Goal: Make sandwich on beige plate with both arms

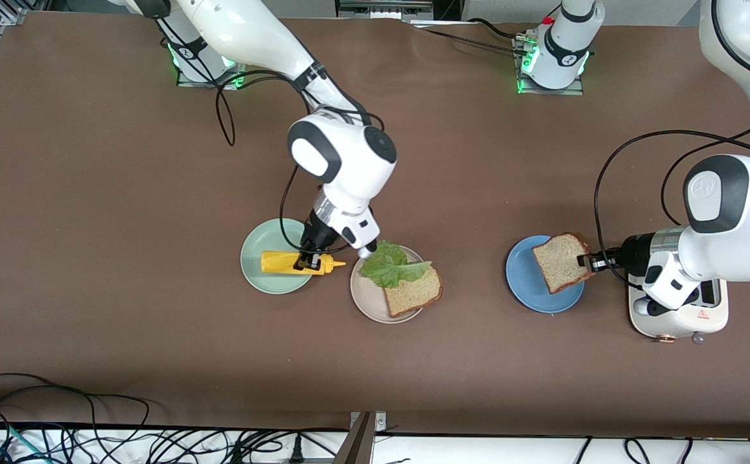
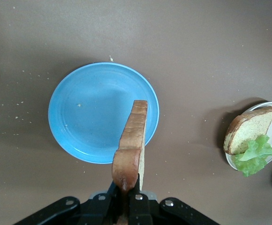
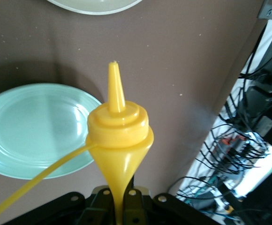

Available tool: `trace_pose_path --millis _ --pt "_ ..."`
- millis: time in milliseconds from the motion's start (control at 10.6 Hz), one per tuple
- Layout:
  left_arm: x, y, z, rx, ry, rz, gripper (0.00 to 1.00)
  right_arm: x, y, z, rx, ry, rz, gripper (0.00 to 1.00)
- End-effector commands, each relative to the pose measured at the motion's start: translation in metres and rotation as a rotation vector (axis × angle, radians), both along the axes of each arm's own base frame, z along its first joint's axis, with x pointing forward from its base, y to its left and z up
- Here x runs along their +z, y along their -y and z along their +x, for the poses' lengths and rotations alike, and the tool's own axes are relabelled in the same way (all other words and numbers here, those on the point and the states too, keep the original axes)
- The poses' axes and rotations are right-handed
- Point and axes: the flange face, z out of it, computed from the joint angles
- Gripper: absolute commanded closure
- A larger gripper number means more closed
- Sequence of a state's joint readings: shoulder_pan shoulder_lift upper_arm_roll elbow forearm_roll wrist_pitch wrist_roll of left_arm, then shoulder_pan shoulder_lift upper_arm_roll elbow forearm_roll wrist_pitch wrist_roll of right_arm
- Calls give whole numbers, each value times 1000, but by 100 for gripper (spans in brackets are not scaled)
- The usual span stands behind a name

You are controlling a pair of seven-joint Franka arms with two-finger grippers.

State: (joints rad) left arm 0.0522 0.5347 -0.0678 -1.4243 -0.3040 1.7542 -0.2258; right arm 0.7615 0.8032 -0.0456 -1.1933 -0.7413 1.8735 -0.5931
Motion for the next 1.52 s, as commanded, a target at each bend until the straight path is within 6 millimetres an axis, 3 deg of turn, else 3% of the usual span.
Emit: trace_pose_path --millis 0,190,379,853,1137,1422 --pt "9 -2 -1 -27 3 18 100 1 -10 0 33 68 -109 100" --pt "9 -2 -1 -27 3 18 100 -27 -21 -7 27 111 -133 100" --pt "9 -2 -1 -27 3 18 100 -32 -36 -15 71 152 -170 100" --pt "9 -2 -1 -26 3 17 100 -34 -46 -22 32 210 -133 100" --pt "9 -2 -1 -26 3 17 100 5 -20 -5 -137 220 22 100" --pt "9 -1 -1 -22 3 8 100 45 43 14 -338 81 197 100"
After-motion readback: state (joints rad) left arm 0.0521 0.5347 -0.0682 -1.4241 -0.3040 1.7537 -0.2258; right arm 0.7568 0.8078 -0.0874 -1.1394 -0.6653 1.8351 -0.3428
